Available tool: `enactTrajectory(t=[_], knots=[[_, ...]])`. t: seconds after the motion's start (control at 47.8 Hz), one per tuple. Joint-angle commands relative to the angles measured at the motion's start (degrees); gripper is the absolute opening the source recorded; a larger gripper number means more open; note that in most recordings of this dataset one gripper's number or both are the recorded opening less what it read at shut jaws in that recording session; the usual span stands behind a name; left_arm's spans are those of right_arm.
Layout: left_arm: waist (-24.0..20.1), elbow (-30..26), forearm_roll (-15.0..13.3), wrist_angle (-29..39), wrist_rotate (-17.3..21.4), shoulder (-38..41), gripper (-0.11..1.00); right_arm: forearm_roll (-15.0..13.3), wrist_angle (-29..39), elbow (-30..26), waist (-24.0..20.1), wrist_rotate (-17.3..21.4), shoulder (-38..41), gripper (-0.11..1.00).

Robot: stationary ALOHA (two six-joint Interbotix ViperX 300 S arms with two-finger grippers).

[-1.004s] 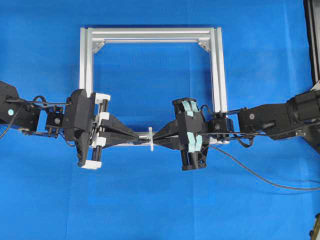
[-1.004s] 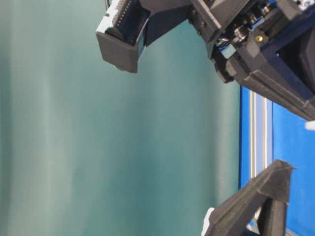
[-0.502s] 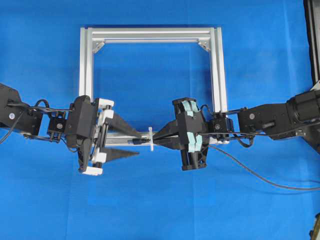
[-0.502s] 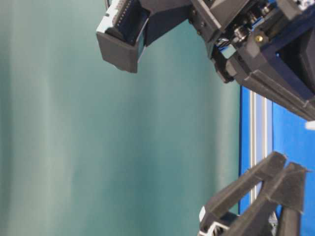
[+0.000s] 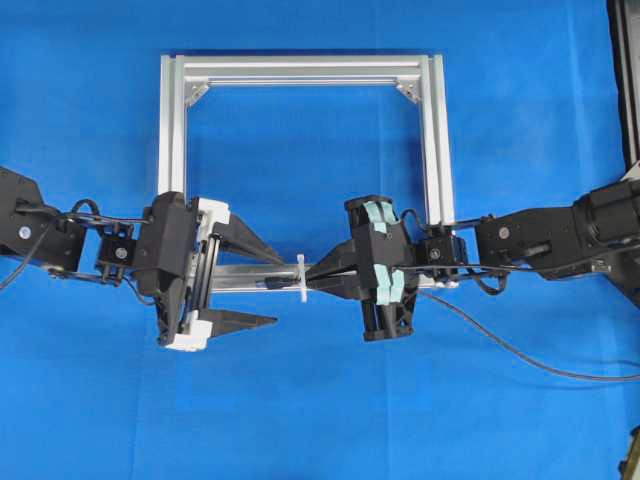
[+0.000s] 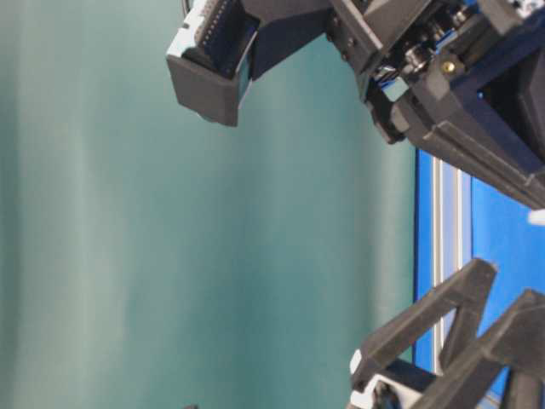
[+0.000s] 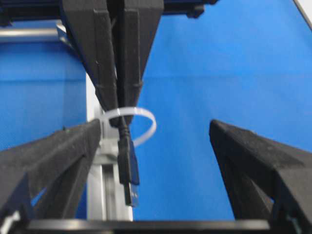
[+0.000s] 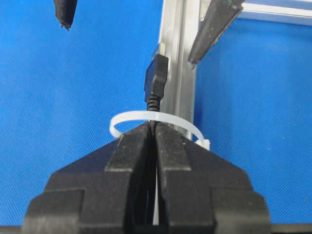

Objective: Insert the wire through the string loop located in the center.
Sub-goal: 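Close the left gripper on the USB plug beyond the loop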

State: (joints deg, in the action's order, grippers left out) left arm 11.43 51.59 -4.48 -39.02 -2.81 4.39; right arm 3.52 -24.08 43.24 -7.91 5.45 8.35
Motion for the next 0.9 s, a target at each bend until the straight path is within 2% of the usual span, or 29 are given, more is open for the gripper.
enactTrajectory(t=[0.0, 0.23, 0.879], knots=[[-0.09, -1.32, 0.18, 0.26, 0.00, 0.35, 0.87, -0.18, -0.44, -0.97, -0.18, -0.09, -0.62, -0.03], [-0.44, -2.72, 0.00, 2.72, -0.18, 3.52, 0.87, -0.26, -0.62, -0.97, -0.18, -0.09, -0.62, -0.03], [-0.53, -2.90, 0.00, 2.90, -0.18, 3.52, 0.86, -0.26, -0.44, -0.97, -0.18, -0.09, -0.62, -0.03]])
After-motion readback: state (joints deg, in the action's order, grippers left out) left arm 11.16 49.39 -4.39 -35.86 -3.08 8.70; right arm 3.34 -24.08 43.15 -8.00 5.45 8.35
